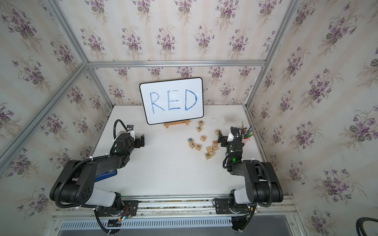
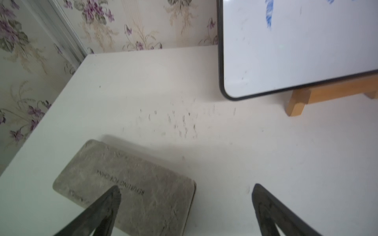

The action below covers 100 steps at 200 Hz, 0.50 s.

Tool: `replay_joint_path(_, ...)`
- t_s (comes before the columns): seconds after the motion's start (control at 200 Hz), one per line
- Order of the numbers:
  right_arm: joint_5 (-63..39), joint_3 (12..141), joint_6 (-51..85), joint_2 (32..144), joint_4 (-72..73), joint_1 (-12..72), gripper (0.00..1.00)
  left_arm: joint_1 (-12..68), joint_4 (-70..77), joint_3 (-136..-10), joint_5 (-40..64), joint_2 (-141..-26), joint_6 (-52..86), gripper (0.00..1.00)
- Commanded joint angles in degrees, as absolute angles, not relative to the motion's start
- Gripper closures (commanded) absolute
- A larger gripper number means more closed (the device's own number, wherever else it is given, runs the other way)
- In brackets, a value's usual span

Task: Assemble the uppercase word "red" with letter blocks
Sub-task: Pick up the letter block from the center of the board.

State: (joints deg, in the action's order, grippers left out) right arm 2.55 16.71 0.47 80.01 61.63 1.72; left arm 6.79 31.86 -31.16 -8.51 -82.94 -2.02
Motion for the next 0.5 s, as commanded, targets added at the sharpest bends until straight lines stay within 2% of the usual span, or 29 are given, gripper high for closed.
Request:
replay_joint_path(0.0, 6.0, 17.8, 2.8, 75.2, 54.2, 1.8, 0.04, 6.8, 15.3, -38.2, -4.6, -81.6, -5.7, 0.01)
replay_joint_path(0.065, 6.3, 18.9, 3.8, 71.7, 49.9, 1.8, 0.0, 6.8, 5.0, -43.3, -3.1, -79.6, -7.9, 0.01)
replay_joint_path(0.14, 5.3, 20.8, 5.9, 68.2, 45.1, 1.8, 0.0, 6.8, -4.4, -48.1, -3.4, -79.0, -9.2, 0.01)
replay_joint_path(0.33, -0.4, 30.3, 17.4, 64.8, 26.5, 2.4, 0.0, 6.8, -15.1, -50.6, -3.6, -71.9, -12.2, 0.01)
replay_joint_path(0.495, -7.9, 35.1, 20.5, 64.6, 15.9, 4.8, 0.02, 6.8, -24.0, -55.0, -2.6, -66.8, -13.9, 0.01)
